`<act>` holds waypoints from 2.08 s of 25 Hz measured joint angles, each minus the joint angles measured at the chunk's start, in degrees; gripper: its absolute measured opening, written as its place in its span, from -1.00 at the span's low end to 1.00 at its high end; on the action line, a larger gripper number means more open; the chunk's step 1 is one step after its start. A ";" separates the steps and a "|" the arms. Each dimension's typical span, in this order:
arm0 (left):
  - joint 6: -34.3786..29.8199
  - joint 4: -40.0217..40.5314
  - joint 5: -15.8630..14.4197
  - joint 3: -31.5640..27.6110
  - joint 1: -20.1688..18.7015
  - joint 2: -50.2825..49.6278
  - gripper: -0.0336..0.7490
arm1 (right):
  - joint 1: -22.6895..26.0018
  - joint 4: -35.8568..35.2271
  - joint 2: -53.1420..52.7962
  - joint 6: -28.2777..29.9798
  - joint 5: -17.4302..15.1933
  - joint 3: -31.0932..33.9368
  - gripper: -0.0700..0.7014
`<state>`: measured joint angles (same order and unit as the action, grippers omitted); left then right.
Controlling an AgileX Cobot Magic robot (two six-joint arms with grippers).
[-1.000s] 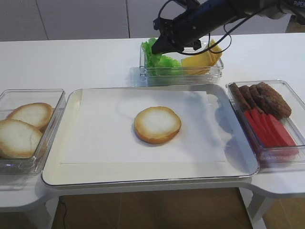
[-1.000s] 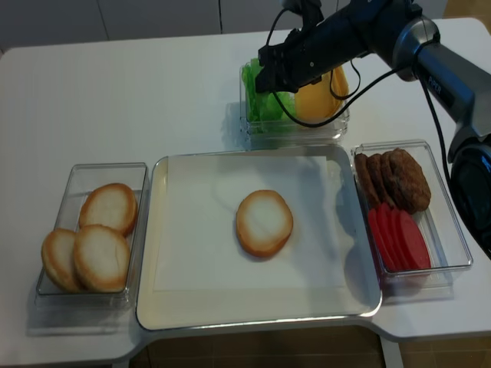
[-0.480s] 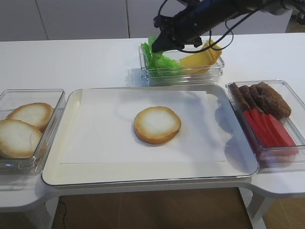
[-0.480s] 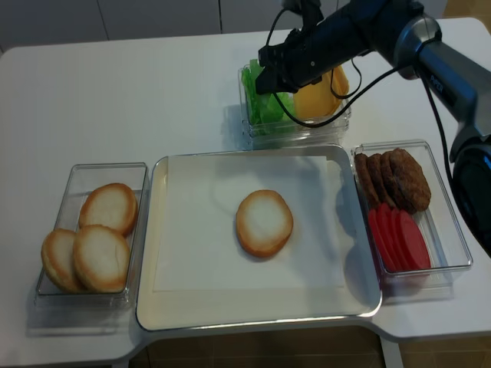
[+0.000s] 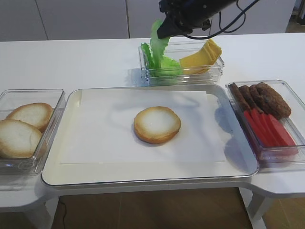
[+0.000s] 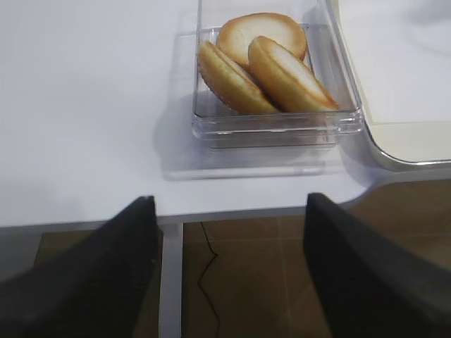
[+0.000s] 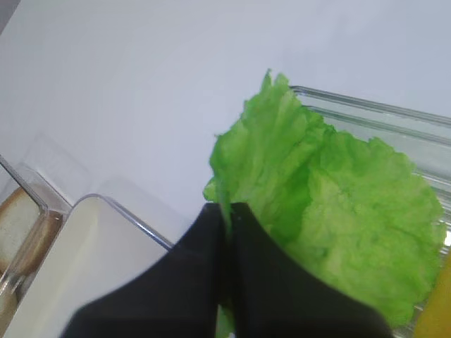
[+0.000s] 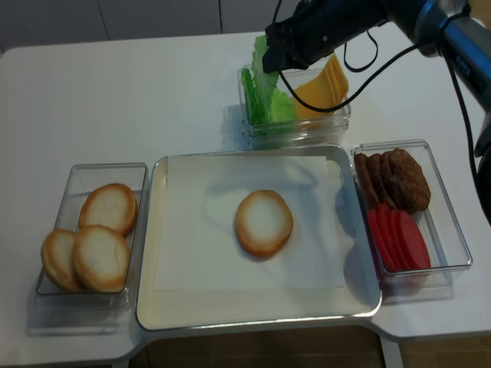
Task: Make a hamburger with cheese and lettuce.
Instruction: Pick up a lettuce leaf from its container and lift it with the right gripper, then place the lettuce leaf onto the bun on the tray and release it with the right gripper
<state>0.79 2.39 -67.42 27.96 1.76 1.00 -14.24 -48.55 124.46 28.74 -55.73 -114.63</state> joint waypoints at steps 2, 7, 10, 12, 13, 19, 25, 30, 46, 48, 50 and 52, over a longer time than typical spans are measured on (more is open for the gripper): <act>0.00 0.00 0.00 0.00 0.00 0.00 0.30 | 0.00 0.58 -0.91 -0.08 -0.74 0.00 -0.79; 0.00 0.00 0.00 0.00 0.00 0.00 0.30 | 0.00 3.28 -4.34 -0.77 -3.21 0.00 -0.79; 0.00 0.00 0.00 0.00 0.00 0.00 0.30 | 0.00 7.13 -7.02 -2.82 -4.27 0.00 -0.79; 0.00 0.00 0.00 0.00 0.00 0.00 0.30 | 0.00 9.56 -8.95 -3.79 -5.03 0.00 -0.79; 0.00 0.00 0.00 0.00 0.00 0.00 0.30 | 0.00 10.56 -10.07 -4.17 -5.69 0.00 -0.79; 0.00 0.00 0.00 0.00 0.00 0.00 0.30 | 0.00 14.08 -16.81 -5.28 -10.95 0.25 -0.79; 0.00 0.00 0.00 0.00 0.00 0.00 0.30 | 0.00 16.75 -26.00 -6.92 -11.67 7.79 -0.79; 0.00 0.00 0.00 0.00 0.00 0.00 0.30 | 0.00 17.00 -31.80 -8.14 -12.06 16.58 -0.79; 0.00 0.00 0.00 0.00 0.00 0.00 0.30 | -9.91 31.41 -38.16 -21.92 -6.97 34.12 -0.79; 0.00 0.00 0.00 0.00 0.00 0.00 0.30 | -11.78 33.93 -38.16 -24.94 -5.28 34.12 -0.79; 0.00 0.00 0.00 0.00 0.00 0.00 0.30 | -13.30 35.14 -38.03 -26.70 -3.93 34.12 -0.79; 0.00 0.00 0.00 0.00 0.00 0.00 0.30 | -14.71 36.31 -37.32 -28.29 -3.13 34.12 -0.79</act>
<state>0.79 2.39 -67.42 27.96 1.76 1.00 -28.95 -12.24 87.15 0.45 -58.86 -80.52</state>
